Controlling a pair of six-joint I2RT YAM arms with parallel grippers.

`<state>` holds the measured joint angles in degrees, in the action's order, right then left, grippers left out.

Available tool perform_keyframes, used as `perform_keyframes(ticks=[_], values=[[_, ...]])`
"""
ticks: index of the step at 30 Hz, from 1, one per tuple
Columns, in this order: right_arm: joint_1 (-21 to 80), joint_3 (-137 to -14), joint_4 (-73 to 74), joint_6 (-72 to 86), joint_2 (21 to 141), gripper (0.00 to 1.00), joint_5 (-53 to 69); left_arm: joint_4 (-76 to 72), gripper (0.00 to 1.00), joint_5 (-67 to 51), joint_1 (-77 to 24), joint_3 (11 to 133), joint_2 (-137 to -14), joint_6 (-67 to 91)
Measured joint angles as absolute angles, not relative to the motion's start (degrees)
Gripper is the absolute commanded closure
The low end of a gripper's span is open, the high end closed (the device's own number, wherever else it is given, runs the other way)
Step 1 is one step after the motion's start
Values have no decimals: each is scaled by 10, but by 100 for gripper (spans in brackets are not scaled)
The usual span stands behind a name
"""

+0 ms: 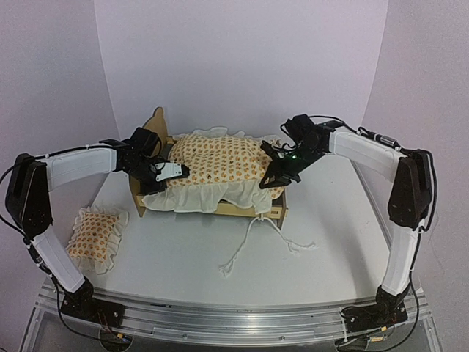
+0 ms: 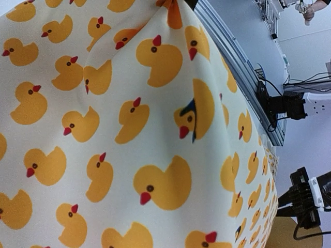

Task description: Set up the pet bed

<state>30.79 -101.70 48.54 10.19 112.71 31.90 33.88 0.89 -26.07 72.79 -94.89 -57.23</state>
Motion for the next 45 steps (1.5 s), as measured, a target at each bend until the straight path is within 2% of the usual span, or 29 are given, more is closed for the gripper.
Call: perform_keyframes(ticks=[2,4,5,7,12,19,26,28,31,33,36,39,45], values=[[308,-1007,503,79,1128,78,309,342,100,4,-261,728,-948,-573],[312,-1003,524,66,1135,40,296,342,100,4,-260,728,-948,-574],[314,-1004,534,60,1141,32,289,344,100,8,-259,728,-948,-575],[314,-1011,554,56,1153,29,275,345,100,17,-250,728,-948,-577],[323,-1022,561,54,1148,31,221,353,100,31,-231,744,-948,-572],[352,-890,521,88,1022,30,125,359,100,39,-229,757,-948,-553],[378,-892,473,73,1005,29,89,415,100,-8,-229,819,-951,-513],[405,-891,416,48,1000,25,92,424,100,-25,-229,841,-952,-495],[458,-862,281,13,983,13,101,439,100,-50,-229,864,-957,-468],[492,-833,165,-7,980,11,106,449,100,-66,-229,868,-961,-452],[530,-833,32,-28,1015,11,104,460,100,-85,-229,869,-964,-429],[541,-902,-53,-42,1105,8,81,461,100,-100,-229,869,-964,-413],[542,-1033,-110,-90,1271,4,40,461,100,-126,-229,870,-964,-390]])
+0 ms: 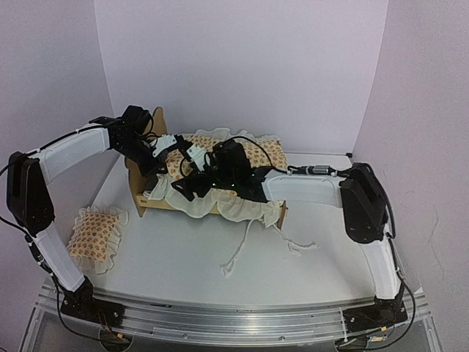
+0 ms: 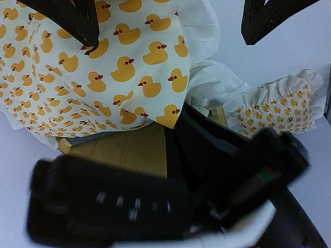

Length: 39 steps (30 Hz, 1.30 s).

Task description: Set up the pet bed

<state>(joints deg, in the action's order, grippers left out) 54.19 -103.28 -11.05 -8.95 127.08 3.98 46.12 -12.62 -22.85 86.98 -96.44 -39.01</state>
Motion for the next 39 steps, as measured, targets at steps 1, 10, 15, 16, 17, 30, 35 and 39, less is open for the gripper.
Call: perform_keyframes(ticks=[1,10,15,16,17,30,35,39], values=[[543,-1049,-110,-98,1291,4,33,461,100,-128,-229,870,-964,-389],[547,-1172,-95,-146,1395,100,-2,459,91,-138,-224,870,-964,-371],[550,-1178,-92,-124,1398,100,-26,462,39,-164,-220,878,-964,-345],[549,-1178,-90,-115,1398,100,-27,465,32,-172,-220,884,-964,-344],[547,-1176,-90,-100,1397,100,-25,470,28,-183,-220,896,-963,-338],[463,-1144,-115,78,1374,100,134,444,50,-240,-154,800,-842,-383],[460,-1139,-135,104,1371,100,148,431,45,-239,-172,705,-880,-437],[462,-1135,-140,108,1371,100,151,383,51,-229,-192,699,-933,-459]])
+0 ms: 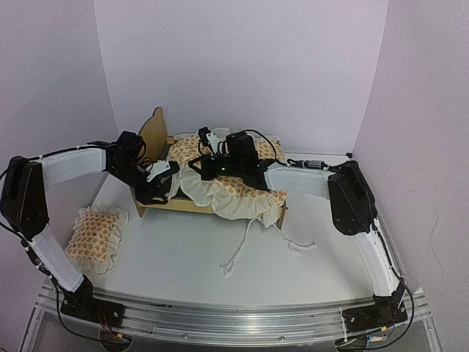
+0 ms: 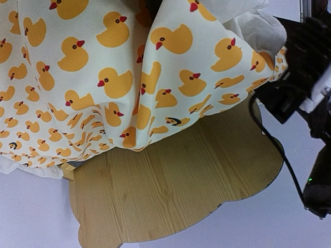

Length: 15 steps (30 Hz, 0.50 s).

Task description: Set up the pet bed

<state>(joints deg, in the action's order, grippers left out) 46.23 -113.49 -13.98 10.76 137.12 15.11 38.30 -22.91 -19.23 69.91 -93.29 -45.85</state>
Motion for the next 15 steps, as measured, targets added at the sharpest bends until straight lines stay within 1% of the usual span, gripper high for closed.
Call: perform_keyframes(ticks=[2,5,7,12,13,15], values=[[464,-1134,-141,108,1371,100,152,367,55,-222,-195,712,-959,-460],[464,-1131,-146,109,1371,100,152,354,64,-220,-195,759,-1009,-460],[464,-1126,-150,111,1370,100,152,343,75,-220,-194,777,-1029,-463],[460,-1116,-154,118,1367,100,151,347,97,-229,-194,785,-1052,-475],[460,-1115,-154,119,1367,100,150,350,100,-233,-194,789,-1055,-478],[459,-1115,-155,120,1366,100,150,359,100,-242,-194,795,-1057,-486]])
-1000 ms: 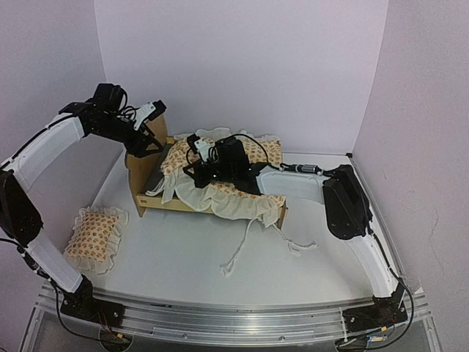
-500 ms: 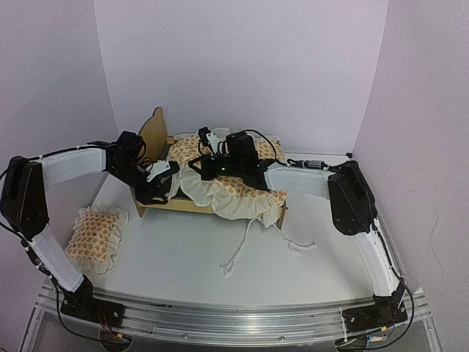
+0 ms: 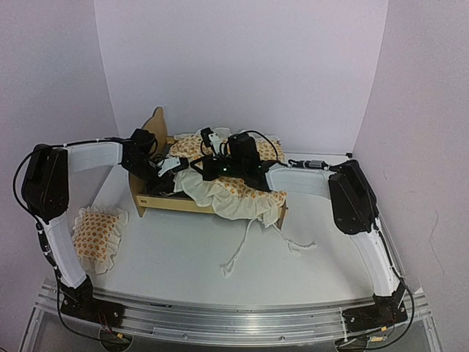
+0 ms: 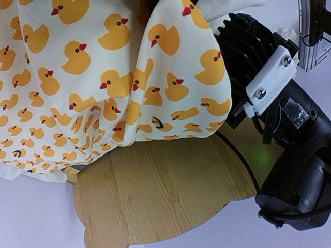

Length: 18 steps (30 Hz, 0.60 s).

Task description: Set up the pet bed

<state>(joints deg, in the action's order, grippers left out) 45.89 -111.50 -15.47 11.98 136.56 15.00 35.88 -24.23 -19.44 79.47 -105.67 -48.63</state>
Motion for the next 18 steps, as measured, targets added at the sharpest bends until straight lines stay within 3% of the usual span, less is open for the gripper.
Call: perform_keyframes(ticks=[5,7,9,12,18], values=[[458,-1115,-158,121,1365,100,150,365,74,-263,-195,795,-1057,-491],[458,-1115,-158,121,1365,100,150,363,70,-266,-196,795,-1058,-490],[458,-1115,-158,121,1365,100,150,358,75,-267,-200,795,-1061,-494],[458,-1115,-158,122,1365,100,150,347,98,-266,-207,795,-1071,-492],[457,-1111,-158,123,1363,100,146,364,100,-264,-210,815,-1086,-489]])
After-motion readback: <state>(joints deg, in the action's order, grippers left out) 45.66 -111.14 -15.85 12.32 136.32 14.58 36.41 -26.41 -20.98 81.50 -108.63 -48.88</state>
